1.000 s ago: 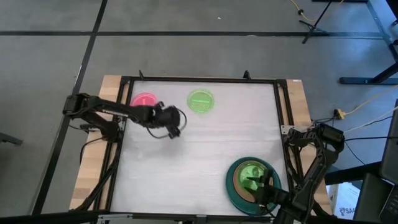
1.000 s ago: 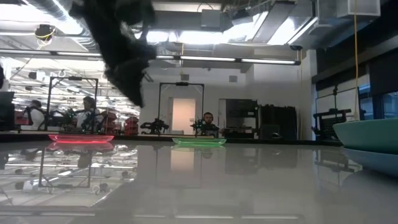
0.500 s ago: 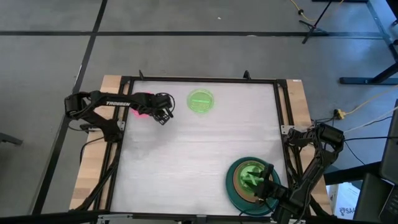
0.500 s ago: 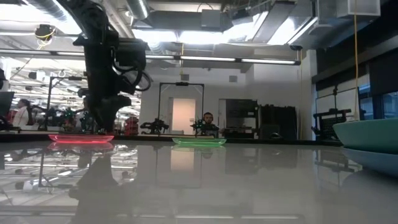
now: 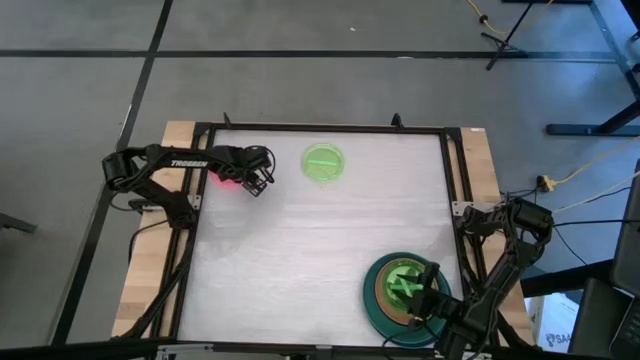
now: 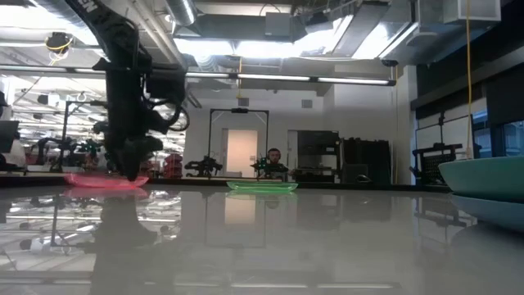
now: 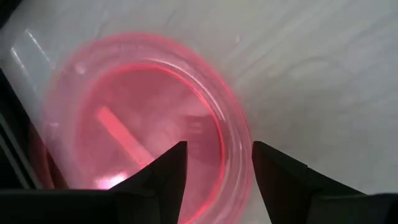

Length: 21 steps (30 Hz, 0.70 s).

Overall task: Stack plastic plates
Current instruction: Stack the pink plate on top of the green plate

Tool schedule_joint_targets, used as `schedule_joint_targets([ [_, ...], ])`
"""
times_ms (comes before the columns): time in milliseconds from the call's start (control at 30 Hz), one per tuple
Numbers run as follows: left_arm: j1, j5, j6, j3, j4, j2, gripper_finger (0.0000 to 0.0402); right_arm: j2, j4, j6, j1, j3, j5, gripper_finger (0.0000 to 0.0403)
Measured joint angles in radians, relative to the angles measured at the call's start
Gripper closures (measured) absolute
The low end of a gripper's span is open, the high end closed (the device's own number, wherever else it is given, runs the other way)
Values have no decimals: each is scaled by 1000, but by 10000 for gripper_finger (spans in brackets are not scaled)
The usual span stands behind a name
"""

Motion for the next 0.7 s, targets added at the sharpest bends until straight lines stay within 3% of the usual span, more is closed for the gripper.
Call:
schedule_joint_targets([
  [167, 25, 55, 44, -45, 52, 0, 227, 0, 1, 1, -7, 0, 22, 205],
  [467, 33, 63, 79, -56, 63, -1, 234, 0, 11, 7, -6, 0, 22, 205],
  [700, 35, 66, 97, -57, 66, 0, 279, 0, 20, 7, -6, 0, 15, 205],
])
